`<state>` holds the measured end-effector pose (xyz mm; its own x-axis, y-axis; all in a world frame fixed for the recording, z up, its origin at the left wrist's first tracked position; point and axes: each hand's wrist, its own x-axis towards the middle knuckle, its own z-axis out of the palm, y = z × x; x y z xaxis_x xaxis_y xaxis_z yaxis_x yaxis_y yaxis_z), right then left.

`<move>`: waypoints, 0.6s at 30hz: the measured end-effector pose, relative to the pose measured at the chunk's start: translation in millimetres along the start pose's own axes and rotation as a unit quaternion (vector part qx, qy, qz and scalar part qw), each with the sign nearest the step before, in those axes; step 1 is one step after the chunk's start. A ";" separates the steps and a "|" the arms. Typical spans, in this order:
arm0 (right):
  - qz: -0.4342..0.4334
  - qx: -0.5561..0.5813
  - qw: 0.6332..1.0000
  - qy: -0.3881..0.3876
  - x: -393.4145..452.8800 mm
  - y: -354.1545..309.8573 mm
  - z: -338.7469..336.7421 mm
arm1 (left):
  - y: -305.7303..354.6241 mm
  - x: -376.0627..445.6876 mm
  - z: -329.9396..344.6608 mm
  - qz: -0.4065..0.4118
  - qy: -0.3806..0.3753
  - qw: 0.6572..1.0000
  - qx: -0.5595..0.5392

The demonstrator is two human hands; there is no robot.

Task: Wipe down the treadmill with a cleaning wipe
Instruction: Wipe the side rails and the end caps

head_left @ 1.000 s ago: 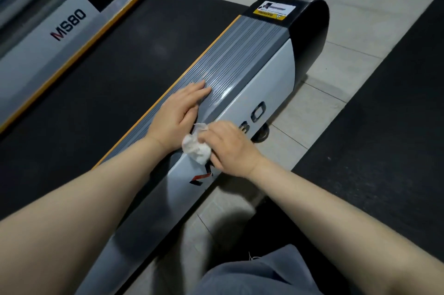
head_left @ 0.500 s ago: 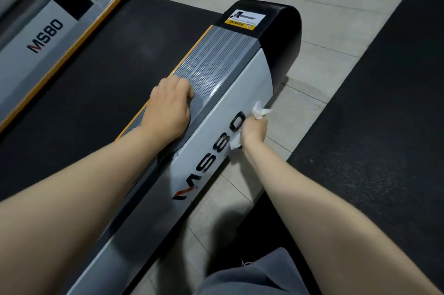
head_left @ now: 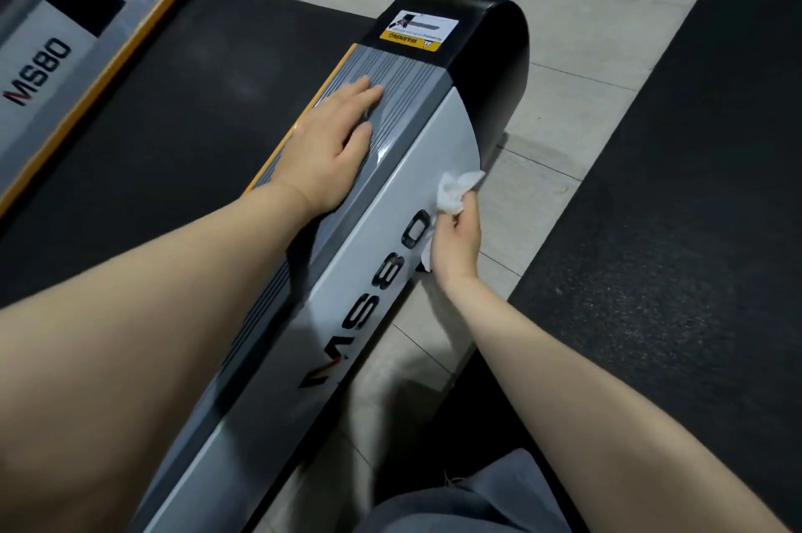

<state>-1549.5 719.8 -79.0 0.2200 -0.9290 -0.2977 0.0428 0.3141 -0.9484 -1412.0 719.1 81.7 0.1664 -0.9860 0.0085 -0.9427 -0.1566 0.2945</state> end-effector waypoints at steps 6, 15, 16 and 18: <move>-0.193 -0.112 0.951 -0.213 -88.7 45.7 5.5 | 2.1 -1.3 -0.8 -0.004 0.001 1.000 -0.004; -0.208 -0.262 0.855 -0.395 -84.8 70.2 0.3 | 2.8 -2.9 -1.6 -0.005 0.000 1.000 -0.006; -0.193 -0.279 0.855 -0.393 -70.7 63.7 -6.0 | 2.3 -3.3 -1.7 -0.005 0.000 1.000 -0.008; -0.195 -0.311 0.848 -0.383 -43.4 52.4 -18.1 | 1.6 -3.0 -1.4 -0.003 0.000 1.000 -0.013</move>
<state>-1574.4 773.0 -117.7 0.8860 -0.4633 -0.0162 -0.2118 -0.3734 -0.9032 -1413.6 721.9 83.5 0.1720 -0.9851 0.0061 -0.9340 -0.1611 0.3190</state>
